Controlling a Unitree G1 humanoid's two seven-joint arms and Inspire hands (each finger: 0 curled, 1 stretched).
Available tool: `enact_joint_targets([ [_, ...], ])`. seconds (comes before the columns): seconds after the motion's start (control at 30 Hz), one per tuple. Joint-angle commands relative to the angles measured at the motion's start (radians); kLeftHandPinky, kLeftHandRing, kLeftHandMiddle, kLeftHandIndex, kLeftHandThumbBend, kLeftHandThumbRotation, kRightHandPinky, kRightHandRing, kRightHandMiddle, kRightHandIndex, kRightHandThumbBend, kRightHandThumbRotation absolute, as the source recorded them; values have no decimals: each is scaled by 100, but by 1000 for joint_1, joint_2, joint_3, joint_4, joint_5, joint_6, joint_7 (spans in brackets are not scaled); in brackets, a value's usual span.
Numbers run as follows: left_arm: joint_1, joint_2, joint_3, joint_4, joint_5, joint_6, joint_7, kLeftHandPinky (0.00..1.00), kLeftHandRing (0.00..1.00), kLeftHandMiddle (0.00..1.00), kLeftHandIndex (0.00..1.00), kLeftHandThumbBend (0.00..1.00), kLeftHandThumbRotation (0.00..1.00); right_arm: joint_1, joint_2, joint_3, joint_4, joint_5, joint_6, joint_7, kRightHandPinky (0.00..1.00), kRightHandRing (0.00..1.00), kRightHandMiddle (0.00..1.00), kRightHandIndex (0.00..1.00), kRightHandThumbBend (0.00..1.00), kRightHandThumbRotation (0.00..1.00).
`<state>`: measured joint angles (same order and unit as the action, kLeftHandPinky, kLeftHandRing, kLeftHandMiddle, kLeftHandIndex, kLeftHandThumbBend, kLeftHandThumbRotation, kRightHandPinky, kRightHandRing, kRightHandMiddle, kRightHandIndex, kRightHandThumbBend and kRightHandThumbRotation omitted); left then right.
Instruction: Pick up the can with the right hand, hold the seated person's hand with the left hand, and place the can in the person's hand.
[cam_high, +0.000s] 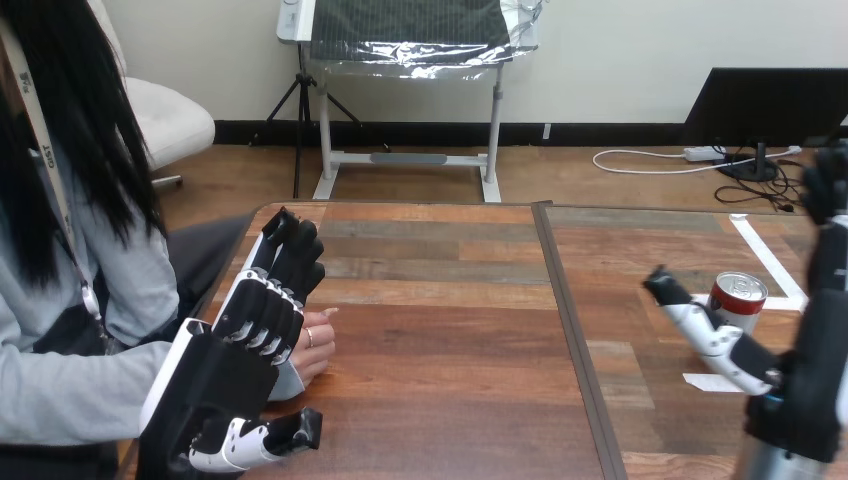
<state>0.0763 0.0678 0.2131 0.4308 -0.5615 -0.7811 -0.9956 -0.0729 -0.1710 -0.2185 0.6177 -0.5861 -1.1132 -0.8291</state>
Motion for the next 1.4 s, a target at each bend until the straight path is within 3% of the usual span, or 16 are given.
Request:
enact_joint_targets([
  [0.0, -50, 10, -3, -23, -17, 0, -5, 100, 100, 100, 100, 100, 40, -45, -34, -16, -12, 1, -12, -26, 92, 90, 92, 95, 100, 40],
  [0.27, -56, 12, -1, -17, -22, -5, -13, 100, 100, 100, 100, 100, 41, -52, -66, -34, 24, -1, -2, -73, 92, 90, 92, 95, 100, 41],
  [0.47, -57, 14, -2, -17, -25, -4, -16, 100, 100, 100, 100, 100, 42, -61, -77, -37, 68, 32, -4, -79, 92, 90, 92, 95, 100, 41],
  [0.77, -56, 19, -5, -23, -28, 8, -17, 100, 100, 100, 100, 100, 42, -73, -86, -32, 129, 100, 7, -57, 90, 89, 92, 95, 100, 43],
  [1.27, -60, 21, -1, -25, -38, 28, -29, 100, 100, 100, 100, 100, 42, -99, -98, -28, 221, 179, 89, -16, 89, 89, 92, 96, 100, 46],
  [1.37, -61, 22, 1, -26, -41, 27, -35, 100, 100, 100, 100, 100, 42, -111, -99, -27, 256, 202, 81, 0, 89, 89, 92, 96, 100, 46],
])
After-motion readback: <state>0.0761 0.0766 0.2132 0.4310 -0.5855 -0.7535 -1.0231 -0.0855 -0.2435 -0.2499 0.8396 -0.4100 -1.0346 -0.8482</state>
